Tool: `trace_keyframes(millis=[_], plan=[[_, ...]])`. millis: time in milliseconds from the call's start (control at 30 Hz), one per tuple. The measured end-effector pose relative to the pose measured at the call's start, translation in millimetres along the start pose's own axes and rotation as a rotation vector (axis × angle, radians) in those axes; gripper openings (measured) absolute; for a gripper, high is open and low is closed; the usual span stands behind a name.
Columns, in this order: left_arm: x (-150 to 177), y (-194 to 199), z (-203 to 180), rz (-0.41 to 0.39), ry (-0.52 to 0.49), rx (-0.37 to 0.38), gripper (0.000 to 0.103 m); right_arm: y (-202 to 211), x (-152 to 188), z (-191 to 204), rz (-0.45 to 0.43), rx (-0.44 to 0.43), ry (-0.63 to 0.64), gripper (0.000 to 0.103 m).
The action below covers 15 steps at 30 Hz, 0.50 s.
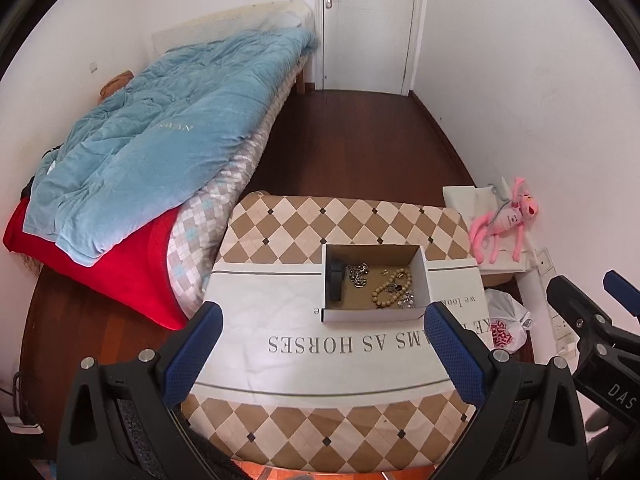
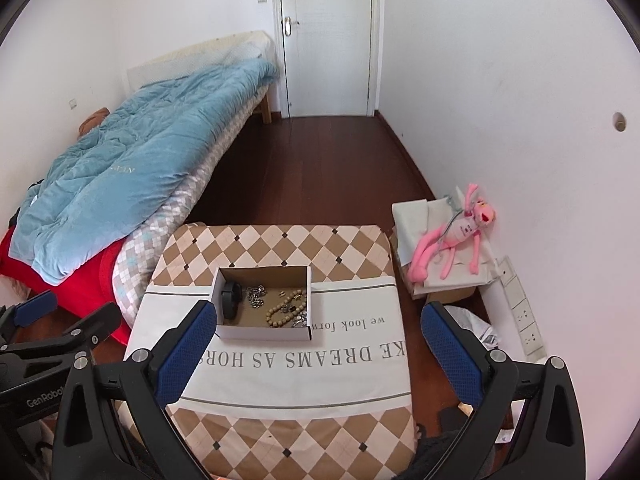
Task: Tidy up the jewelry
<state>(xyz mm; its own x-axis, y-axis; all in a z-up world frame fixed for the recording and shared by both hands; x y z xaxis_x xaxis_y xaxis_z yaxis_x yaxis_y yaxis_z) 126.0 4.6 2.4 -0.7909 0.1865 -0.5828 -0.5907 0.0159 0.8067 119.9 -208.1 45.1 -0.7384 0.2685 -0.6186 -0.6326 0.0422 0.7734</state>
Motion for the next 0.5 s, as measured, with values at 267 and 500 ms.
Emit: trace_keyframes(millis=[267, 500], plan=[[-25, -41, 3, 0.057, -0.008, -0.024, 0.103, -54, -18, 6, 0.066, 0.04, 0.02, 0.103], [-35, -74, 5, 0.126, -0.006, -0.016, 0.103, -88, -26, 14, 0.138, 0.06, 0.041, 0.103]])
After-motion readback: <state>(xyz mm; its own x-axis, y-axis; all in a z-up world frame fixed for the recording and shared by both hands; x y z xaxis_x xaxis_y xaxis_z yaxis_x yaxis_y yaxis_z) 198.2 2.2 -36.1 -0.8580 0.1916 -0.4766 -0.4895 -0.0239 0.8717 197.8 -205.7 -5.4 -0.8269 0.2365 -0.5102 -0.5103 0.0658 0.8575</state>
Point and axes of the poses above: each gripper's, at about its wrist camera, not at the fingertips, and y roughly against the way its jaws point, z to its left, x to its underside, the point moved 4 cm from there along -y, roughly the way its jaws point, and after that the axes turned 11 degrees about -y, right-handed, at the moved point
